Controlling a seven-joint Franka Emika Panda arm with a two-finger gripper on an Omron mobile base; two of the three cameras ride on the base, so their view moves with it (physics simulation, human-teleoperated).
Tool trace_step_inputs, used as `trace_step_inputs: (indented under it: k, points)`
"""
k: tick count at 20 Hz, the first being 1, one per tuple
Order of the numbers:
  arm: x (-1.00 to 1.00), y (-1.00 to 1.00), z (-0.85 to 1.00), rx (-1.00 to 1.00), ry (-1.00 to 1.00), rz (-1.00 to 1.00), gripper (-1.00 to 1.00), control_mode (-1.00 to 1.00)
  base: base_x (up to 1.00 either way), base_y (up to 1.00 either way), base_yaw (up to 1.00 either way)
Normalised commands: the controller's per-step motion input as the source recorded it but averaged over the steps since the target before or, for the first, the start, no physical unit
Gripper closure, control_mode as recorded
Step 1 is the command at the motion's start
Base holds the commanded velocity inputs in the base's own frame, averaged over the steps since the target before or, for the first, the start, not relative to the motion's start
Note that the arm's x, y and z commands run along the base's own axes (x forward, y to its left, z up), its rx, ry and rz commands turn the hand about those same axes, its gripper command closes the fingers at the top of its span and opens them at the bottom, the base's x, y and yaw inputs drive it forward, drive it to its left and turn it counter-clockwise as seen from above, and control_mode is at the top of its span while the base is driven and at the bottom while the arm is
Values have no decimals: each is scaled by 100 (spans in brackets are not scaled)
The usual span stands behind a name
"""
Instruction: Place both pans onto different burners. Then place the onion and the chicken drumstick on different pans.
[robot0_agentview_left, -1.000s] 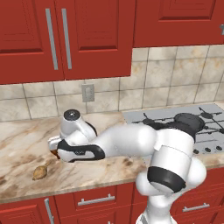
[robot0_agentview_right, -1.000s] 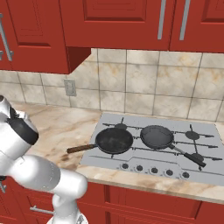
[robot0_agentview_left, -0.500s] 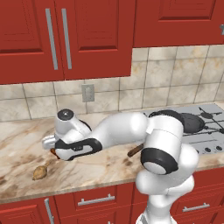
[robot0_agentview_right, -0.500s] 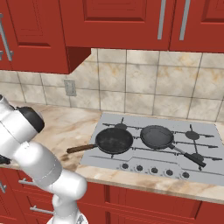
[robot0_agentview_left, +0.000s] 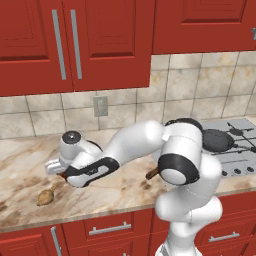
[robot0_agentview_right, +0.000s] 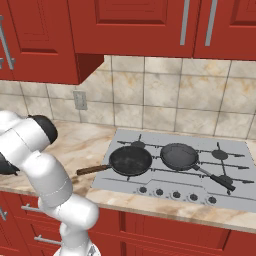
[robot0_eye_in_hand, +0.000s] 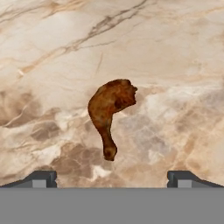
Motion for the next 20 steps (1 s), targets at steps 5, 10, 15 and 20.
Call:
trace_step_inputs:
  k: [5,10,15,20]
  points:
    - [10,13,-18,0,0,-1,-100,-100,0,0,0]
    - [20,8,-13,0,-1,-2,-100,-100,0,0,0]
    - [13,20,-21,0,0,-2,-100,-100,0,0,0]
    - [9,37,-21,-1,0,-3,-100,-100,0,0,0]
